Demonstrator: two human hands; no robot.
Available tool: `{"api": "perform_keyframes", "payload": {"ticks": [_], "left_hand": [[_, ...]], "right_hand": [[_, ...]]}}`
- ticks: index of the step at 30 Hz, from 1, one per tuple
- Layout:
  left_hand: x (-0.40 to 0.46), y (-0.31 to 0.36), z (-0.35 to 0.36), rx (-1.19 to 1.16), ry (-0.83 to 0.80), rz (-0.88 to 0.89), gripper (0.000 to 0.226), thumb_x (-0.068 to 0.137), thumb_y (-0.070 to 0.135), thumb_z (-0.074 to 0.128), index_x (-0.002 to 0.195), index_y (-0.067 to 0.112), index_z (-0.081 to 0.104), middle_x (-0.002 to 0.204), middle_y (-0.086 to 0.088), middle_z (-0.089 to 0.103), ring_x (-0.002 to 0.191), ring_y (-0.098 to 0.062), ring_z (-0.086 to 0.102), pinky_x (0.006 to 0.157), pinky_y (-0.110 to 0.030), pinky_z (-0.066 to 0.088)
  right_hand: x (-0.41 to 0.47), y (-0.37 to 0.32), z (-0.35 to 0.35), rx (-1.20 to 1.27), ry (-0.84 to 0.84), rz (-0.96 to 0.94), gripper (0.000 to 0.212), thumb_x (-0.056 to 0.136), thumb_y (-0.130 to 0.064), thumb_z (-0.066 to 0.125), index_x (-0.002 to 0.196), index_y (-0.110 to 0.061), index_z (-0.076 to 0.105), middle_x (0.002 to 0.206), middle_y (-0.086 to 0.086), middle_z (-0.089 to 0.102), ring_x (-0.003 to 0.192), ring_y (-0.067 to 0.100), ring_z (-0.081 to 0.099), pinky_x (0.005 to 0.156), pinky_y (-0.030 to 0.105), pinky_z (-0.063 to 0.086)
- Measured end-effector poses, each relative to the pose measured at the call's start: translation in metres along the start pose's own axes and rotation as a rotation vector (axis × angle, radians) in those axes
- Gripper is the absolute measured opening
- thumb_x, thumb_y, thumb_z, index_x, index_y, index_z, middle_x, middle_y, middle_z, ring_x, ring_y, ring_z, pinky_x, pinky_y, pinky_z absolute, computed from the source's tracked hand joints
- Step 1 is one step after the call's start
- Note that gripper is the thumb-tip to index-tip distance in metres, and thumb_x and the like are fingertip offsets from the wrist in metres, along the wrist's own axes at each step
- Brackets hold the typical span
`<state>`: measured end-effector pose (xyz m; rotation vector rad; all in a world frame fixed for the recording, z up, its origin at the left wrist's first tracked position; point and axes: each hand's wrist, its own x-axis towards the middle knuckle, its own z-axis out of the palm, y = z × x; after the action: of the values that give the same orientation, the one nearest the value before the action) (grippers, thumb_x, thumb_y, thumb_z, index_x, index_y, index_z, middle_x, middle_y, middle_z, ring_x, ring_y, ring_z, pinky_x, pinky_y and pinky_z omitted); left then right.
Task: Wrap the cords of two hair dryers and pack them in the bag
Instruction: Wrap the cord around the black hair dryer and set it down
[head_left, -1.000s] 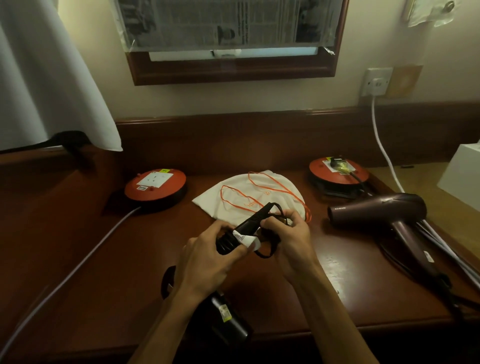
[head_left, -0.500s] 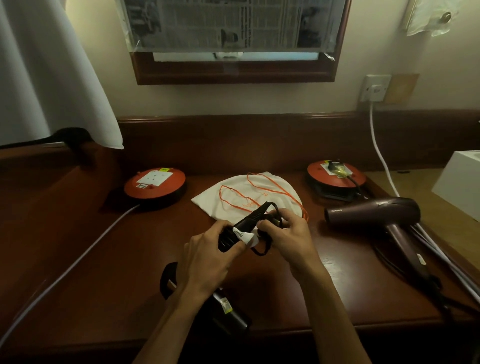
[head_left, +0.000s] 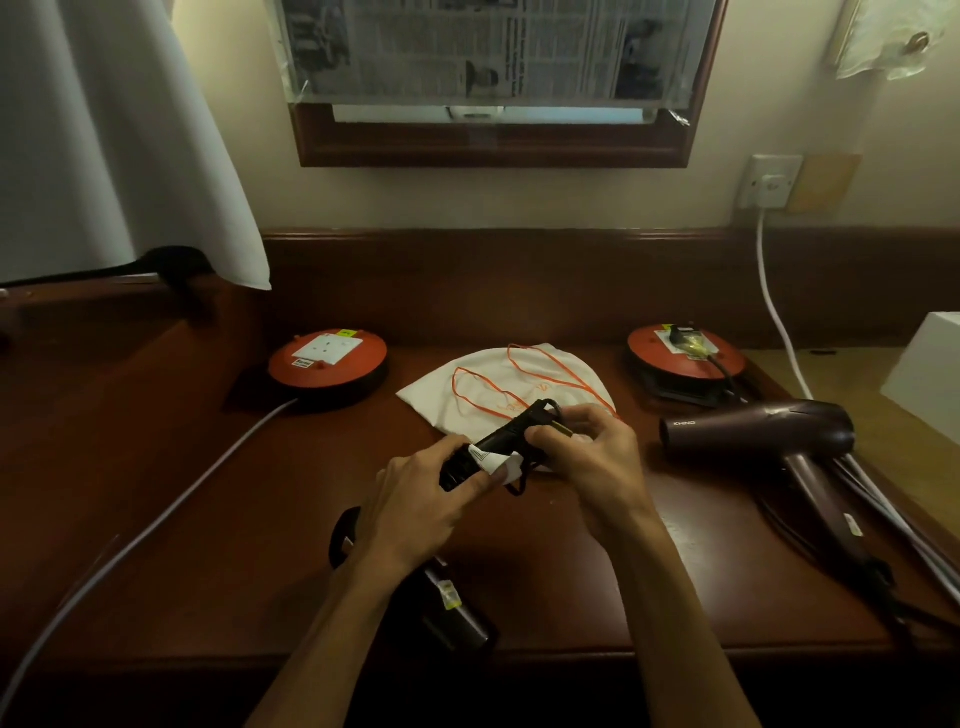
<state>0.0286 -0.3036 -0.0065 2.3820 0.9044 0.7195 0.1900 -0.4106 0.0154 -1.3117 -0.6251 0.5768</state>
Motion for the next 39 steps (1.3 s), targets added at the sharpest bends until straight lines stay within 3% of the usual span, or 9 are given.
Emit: {"api": "perform_keyframes", "payload": {"ticks": [5, 11, 15, 19, 24, 29, 32, 35, 39], "left_hand": [[0.007, -0.001, 0.000, 0.142, -0.159, -0.023, 0.068, 0.080, 0.093, 0.037, 0.123, 0.046, 0.058, 0.090, 0.015, 0.071, 0.086, -0.011, 0.067, 0.077, -0.038, 0.055], [0.019, 0.001, 0.000, 0.193, -0.395, -0.014, 0.062, 0.078, 0.063, 0.076, 0.132, 0.036, 0.060, 0.126, 0.010, 0.067, 0.114, -0.013, 0.063, 0.096, -0.041, 0.054], [0.027, 0.003, 0.000, 0.313, -0.499, 0.011, 0.053, 0.083, 0.053, 0.078, 0.129, 0.032, 0.063, 0.122, 0.006, 0.066, 0.108, -0.014, 0.063, 0.092, -0.039, 0.055], [0.034, 0.007, -0.003, 0.420, -0.589, 0.058, 0.052, 0.085, 0.056, 0.075, 0.129, 0.032, 0.062, 0.121, 0.005, 0.067, 0.105, -0.013, 0.063, 0.085, -0.033, 0.053], [0.021, 0.012, -0.015, 0.566, -0.518, 0.021, 0.064, 0.089, 0.061, 0.065, 0.145, 0.036, 0.046, 0.140, 0.005, 0.057, 0.127, -0.017, 0.052, 0.100, -0.037, 0.041], [-0.028, 0.013, -0.035, 0.482, -0.258, -0.312, 0.087, 0.089, 0.067, 0.060, 0.159, 0.035, 0.019, 0.166, -0.004, 0.019, 0.153, -0.028, 0.019, 0.120, -0.048, 0.024], [-0.046, 0.011, -0.037, 0.410, -0.268, -0.459, 0.080, 0.097, 0.067, 0.045, 0.161, 0.033, 0.010, 0.167, -0.008, 0.016, 0.148, -0.037, 0.031, 0.115, -0.049, 0.033], [-0.035, -0.001, -0.040, 0.370, -0.313, -0.455, 0.069, 0.104, 0.056, 0.039, 0.162, 0.035, 0.007, 0.168, -0.008, 0.010, 0.140, -0.041, 0.042, 0.109, -0.047, 0.041], [-0.001, -0.036, -0.047, 0.347, -0.403, -0.312, 0.066, 0.106, 0.041, 0.047, 0.161, 0.042, 0.011, 0.172, -0.002, -0.002, 0.152, -0.038, 0.025, 0.119, -0.052, 0.033]], "right_hand": [[0.005, 0.019, -0.012, 0.156, 0.065, 0.060, 0.052, 0.083, -0.002, 0.079, 0.128, -0.011, 0.054, 0.119, 0.019, 0.063, 0.107, 0.035, 0.071, 0.091, 0.052, 0.060], [0.008, 0.036, -0.039, -0.065, -0.028, 0.146, 0.040, 0.086, -0.003, 0.076, 0.120, -0.009, 0.056, 0.111, 0.019, 0.069, 0.096, 0.029, 0.074, 0.076, 0.040, 0.062], [0.011, 0.051, -0.047, -0.355, -0.101, 0.164, 0.025, 0.089, -0.013, 0.075, 0.111, -0.012, 0.064, 0.104, 0.015, 0.072, 0.091, 0.023, 0.073, 0.070, 0.029, 0.057], [0.014, 0.059, -0.045, -0.576, -0.141, 0.125, 0.023, 0.095, -0.024, 0.068, 0.114, -0.010, 0.068, 0.105, 0.008, 0.073, 0.095, 0.020, 0.071, 0.083, 0.040, 0.062], [0.004, 0.043, -0.029, -0.799, -0.143, -0.262, 0.045, 0.091, -0.040, 0.072, 0.129, -0.019, 0.062, 0.122, -0.011, 0.057, 0.117, 0.009, 0.050, 0.094, 0.026, 0.046], [0.012, 0.031, -0.001, -1.038, -0.573, -0.375, 0.054, 0.096, -0.047, 0.062, 0.146, -0.029, 0.050, 0.143, -0.007, 0.055, 0.133, 0.012, 0.043, 0.112, 0.037, 0.036], [0.020, 0.035, 0.008, -1.123, -0.745, -0.382, 0.044, 0.100, -0.038, 0.059, 0.142, -0.027, 0.056, 0.131, -0.005, 0.065, 0.114, 0.012, 0.060, 0.095, 0.036, 0.052], [0.019, 0.031, 0.012, -1.164, -0.780, -0.397, 0.038, 0.101, -0.034, 0.058, 0.138, -0.027, 0.061, 0.119, -0.003, 0.070, 0.098, 0.012, 0.063, 0.082, 0.033, 0.054], [0.003, 0.034, 0.025, -1.282, -0.699, -0.424, 0.032, 0.102, -0.041, 0.054, 0.123, -0.020, 0.064, 0.108, 0.002, 0.069, 0.092, 0.020, 0.064, 0.077, 0.041, 0.055]]}}
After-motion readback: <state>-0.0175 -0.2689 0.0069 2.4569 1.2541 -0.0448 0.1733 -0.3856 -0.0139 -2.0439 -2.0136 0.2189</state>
